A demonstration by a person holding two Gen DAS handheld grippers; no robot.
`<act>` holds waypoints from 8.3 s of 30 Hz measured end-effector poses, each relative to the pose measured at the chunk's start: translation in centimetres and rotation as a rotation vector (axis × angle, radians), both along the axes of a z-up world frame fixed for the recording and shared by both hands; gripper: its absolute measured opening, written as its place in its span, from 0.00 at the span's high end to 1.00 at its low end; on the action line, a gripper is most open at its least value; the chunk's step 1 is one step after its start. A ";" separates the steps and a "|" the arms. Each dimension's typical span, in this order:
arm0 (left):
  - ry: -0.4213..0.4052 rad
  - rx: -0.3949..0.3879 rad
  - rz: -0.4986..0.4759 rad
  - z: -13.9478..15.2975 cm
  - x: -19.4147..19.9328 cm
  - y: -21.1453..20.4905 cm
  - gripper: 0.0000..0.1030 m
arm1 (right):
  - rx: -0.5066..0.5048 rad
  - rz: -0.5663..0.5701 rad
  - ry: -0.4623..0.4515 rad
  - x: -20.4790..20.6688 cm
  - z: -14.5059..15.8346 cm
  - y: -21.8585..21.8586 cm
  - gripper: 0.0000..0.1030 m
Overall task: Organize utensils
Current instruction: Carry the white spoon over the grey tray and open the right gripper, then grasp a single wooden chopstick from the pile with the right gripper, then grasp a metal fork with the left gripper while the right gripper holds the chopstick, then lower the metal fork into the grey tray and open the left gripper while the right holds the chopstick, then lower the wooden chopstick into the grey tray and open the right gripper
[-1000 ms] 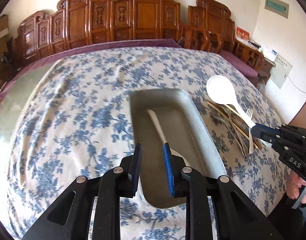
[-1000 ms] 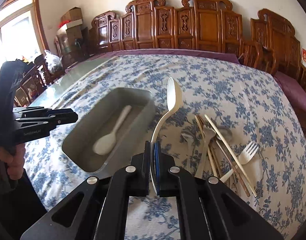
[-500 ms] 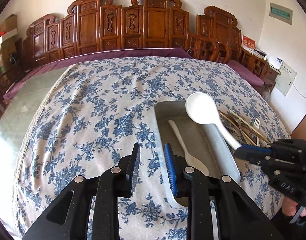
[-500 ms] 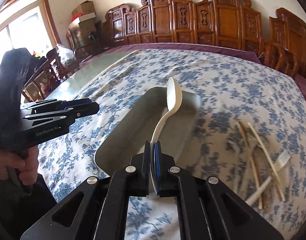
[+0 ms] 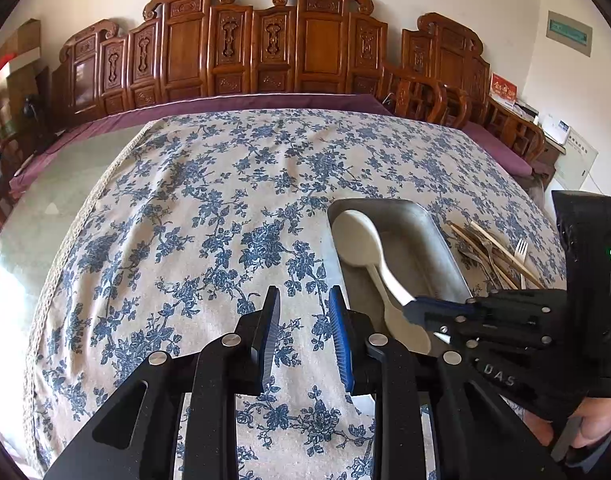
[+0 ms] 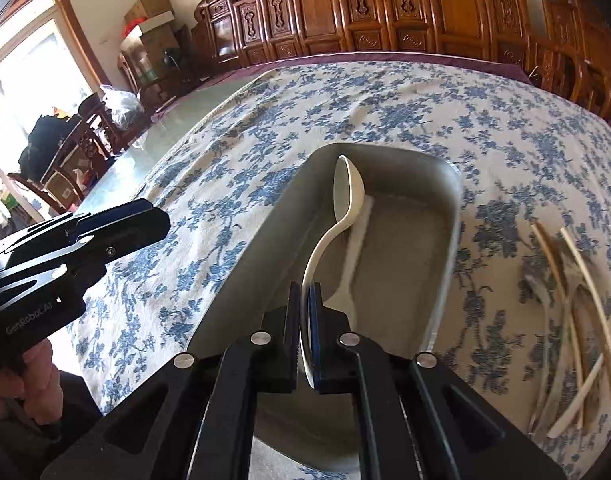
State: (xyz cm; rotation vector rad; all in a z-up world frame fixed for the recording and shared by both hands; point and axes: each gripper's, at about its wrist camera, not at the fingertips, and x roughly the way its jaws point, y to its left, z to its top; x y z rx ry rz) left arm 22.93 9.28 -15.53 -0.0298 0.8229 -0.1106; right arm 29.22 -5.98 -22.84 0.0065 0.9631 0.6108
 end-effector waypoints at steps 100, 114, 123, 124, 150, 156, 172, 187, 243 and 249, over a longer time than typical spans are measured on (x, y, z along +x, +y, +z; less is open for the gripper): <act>0.229 0.078 -0.272 -7.5 6.8 -27.6 0.81 | -0.038 -0.283 -0.135 1.9 -0.9 -28.1 0.94; 0.269 0.138 -0.250 -8.5 8.7 -28.8 0.89 | -0.027 -0.285 -0.134 1.8 -0.7 -28.2 0.94; 0.219 0.127 -0.257 -7.3 7.7 -28.1 0.94 | -0.029 -0.284 -0.135 1.8 -0.7 -28.1 0.94; 0.205 0.128 -0.257 -6.9 7.5 -28.0 0.94 | -0.030 -0.282 -0.134 1.8 -0.7 -28.1 0.94; 0.059 0.070 -0.190 0.7 4.0 -20.4 0.94 | -0.027 -0.201 -0.176 -0.4 1.7 -22.3 0.94; 0.039 0.056 -0.168 1.8 3.2 -17.7 0.94 | -0.021 -0.177 -0.194 -1.3 2.7 -20.3 0.94; 0.124 0.090 -0.071 -2.0 4.1 -11.3 0.94 | 0.029 -0.079 -0.209 -3.2 3.7 -16.1 0.94; 0.234 0.121 -0.042 -6.4 6.1 -10.4 0.93 | 0.012 -0.082 -0.189 -2.8 2.8 -16.3 0.94; 0.014 0.018 0.036 1.9 -3.3 -1.3 0.88 | 0.034 -0.041 -0.003 -0.2 -0.8 -2.1 0.92; 0.009 0.021 0.027 2.1 -3.6 -1.9 0.88 | 0.065 -0.004 -0.009 -1.0 -0.2 -2.8 0.91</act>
